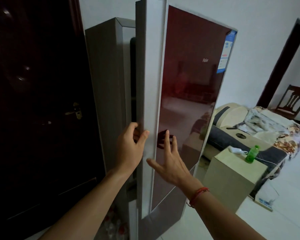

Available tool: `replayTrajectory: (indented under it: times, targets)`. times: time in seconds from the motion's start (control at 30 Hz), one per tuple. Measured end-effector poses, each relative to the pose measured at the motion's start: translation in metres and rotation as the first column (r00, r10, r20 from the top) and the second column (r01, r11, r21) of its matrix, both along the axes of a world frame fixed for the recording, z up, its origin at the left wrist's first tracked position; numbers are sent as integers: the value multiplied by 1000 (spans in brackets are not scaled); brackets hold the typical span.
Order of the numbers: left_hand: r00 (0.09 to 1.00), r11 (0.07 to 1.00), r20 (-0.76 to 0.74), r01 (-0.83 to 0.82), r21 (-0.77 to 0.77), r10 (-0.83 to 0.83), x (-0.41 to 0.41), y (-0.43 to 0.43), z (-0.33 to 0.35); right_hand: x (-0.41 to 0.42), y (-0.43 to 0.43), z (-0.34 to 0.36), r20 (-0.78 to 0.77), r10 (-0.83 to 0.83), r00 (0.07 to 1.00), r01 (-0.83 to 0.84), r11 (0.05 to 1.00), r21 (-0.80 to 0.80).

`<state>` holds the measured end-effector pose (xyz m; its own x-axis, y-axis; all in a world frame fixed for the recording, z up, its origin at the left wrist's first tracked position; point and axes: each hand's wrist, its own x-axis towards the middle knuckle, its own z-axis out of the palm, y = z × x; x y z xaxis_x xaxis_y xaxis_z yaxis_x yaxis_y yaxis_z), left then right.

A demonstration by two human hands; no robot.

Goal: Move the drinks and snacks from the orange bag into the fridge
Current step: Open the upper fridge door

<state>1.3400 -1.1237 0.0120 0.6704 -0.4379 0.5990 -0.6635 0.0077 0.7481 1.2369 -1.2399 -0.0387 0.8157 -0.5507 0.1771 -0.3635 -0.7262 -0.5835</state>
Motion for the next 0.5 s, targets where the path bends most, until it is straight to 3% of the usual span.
replayTrajectory:
  times: [0.5]
  targets:
    - [945, 949, 130, 310, -63, -300, -88, -10, -17, -96, 7, -2, 115, -149, 982, 160, 983, -89]
